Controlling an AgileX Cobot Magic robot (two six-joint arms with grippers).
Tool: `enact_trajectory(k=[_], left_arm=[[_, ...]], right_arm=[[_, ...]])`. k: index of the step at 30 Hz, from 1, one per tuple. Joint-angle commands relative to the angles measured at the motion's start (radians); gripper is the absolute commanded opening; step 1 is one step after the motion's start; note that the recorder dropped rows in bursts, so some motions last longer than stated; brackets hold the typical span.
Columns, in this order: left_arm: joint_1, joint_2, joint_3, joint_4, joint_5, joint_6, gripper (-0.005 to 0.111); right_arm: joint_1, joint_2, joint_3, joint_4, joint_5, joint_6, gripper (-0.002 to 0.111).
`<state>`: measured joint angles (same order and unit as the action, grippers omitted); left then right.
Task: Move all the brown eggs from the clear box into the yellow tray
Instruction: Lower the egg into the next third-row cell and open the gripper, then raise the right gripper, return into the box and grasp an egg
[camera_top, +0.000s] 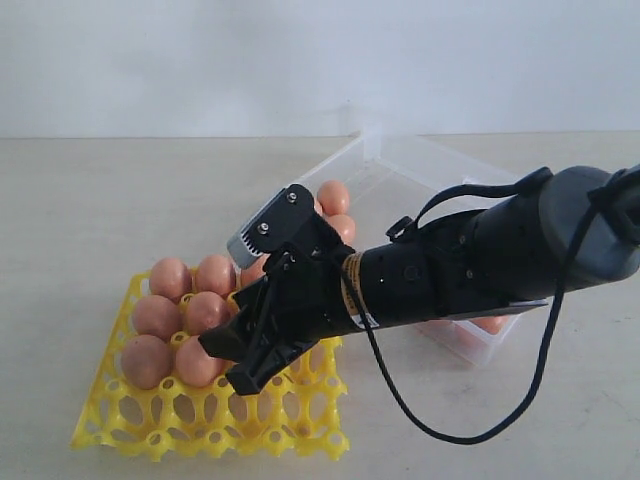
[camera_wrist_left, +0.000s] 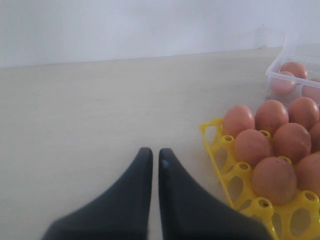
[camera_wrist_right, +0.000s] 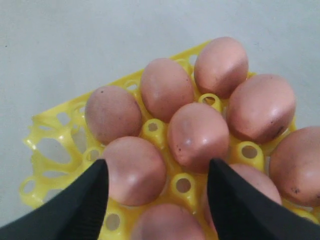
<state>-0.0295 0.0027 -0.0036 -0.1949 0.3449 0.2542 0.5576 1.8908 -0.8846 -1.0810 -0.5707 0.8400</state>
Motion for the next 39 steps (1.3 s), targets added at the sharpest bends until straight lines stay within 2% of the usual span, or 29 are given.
enact_trajectory(k=[1, 5, 8, 12, 14, 17, 20, 22, 25, 27, 35, 39], left_arm=[[-0.004, -0.003, 0.004, 0.001, -0.004, 0.001, 0.004], [-0.004, -0.003, 0.004, 0.001, -0.004, 0.001, 0.004], [-0.004, -0.003, 0.004, 0.001, -0.004, 0.001, 0.004], [-0.004, -0.003, 0.004, 0.001, -0.004, 0.001, 0.004], [-0.004, -0.003, 0.004, 0.001, -0.004, 0.001, 0.004], [-0.004, -0.003, 0.004, 0.001, -0.004, 0.001, 0.004], [-0.004, -0.003, 0.004, 0.001, -0.004, 0.001, 0.004], [-0.004, -0.003, 0.004, 0.001, -0.004, 0.001, 0.004], [-0.004, -0.003, 0.004, 0.001, -0.004, 0.001, 0.004], [-0.004, -0.003, 0.004, 0.001, -0.004, 0.001, 0.004], [-0.004, -0.003, 0.004, 0.001, -0.004, 0.001, 0.004], [-0.004, -0.003, 0.004, 0.001, -0.004, 0.001, 0.004]], right_arm=[[-0.001, -0.078, -0.004, 0.025, -0.059, -0.001, 0.052], [-0.001, -0.191, -0.008, 0.217, 0.119, -0.003, 0.052], [-0.001, -0.263, -0.072, 0.326, 0.432, -0.103, 0.053], [-0.008, -0.288, -0.241, 0.284, 1.001, -0.232, 0.053], [-0.030, -0.271, -0.326, 0.245, 1.225, -0.278, 0.053], [-0.104, -0.240, -0.451, 0.237, 1.393, -0.328, 0.053], [-0.203, -0.198, -0.569, 0.295, 1.466, -0.369, 0.053], [-0.292, -0.134, -0.668, 0.539, 1.550, -0.547, 0.053], [-0.398, -0.020, -0.764, 1.144, 1.787, -0.937, 0.052], [-0.403, 0.027, -0.766, 1.264, 1.792, -0.997, 0.052], [-0.398, 0.138, -0.766, 1.286, 1.733, -1.005, 0.052], [-0.398, 0.198, -0.766, 1.360, 1.748, -1.138, 0.052]])
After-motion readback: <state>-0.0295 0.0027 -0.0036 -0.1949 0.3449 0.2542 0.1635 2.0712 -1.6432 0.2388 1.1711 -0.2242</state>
